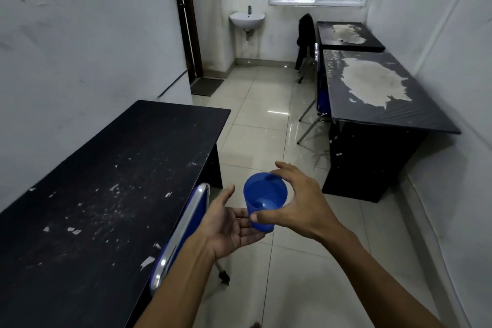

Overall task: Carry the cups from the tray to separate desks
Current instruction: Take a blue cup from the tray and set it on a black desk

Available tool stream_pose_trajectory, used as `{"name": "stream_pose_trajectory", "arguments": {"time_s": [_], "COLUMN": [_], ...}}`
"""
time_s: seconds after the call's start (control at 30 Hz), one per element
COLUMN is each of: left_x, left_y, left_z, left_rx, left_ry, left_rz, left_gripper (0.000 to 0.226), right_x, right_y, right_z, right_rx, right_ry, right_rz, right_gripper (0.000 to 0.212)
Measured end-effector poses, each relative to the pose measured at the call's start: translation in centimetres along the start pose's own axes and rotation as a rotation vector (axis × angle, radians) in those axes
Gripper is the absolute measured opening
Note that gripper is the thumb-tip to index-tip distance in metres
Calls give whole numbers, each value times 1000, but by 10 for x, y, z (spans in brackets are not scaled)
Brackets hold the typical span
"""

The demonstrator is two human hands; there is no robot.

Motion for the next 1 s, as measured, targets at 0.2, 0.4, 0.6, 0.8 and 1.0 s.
{"name": "stream_pose_trajectory", "arguments": {"time_s": [0.2, 0.4, 0.6, 0.8, 1.0], "left_x": [-81, -151, -221, -269, -291], "left_y": [13, 26, 38, 47, 33], "left_z": [52, 90, 120, 147, 170], "left_rx": [23, 54, 111, 208, 314], "left_ry": [20, 18, 83, 158, 243], "left_rz": [18, 70, 190, 300, 445], "left_gripper": [83, 85, 83, 84, 83], "right_x": [-101, -194, -289, -375, -433], "right_y": [-13, -24, -29, -30, -10], "right_z": [0, 7, 20, 15, -8], "right_rx": [7, 1, 21, 23, -16], "right_ry": [-5, -22, -117, -221, -314], "right_rz": [-29, -93, -196, -341, -503], "right_gripper": [88, 86, 88, 90, 89]}}
Point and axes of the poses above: each hand's wrist, its own x-axis away from the middle knuckle, its own y-axis out of the palm, z = x × y, the point moved 1 cm from there along -x, towards the middle knuckle, and after that the axes turned 14 degrees about y, right-handed, at the moved point
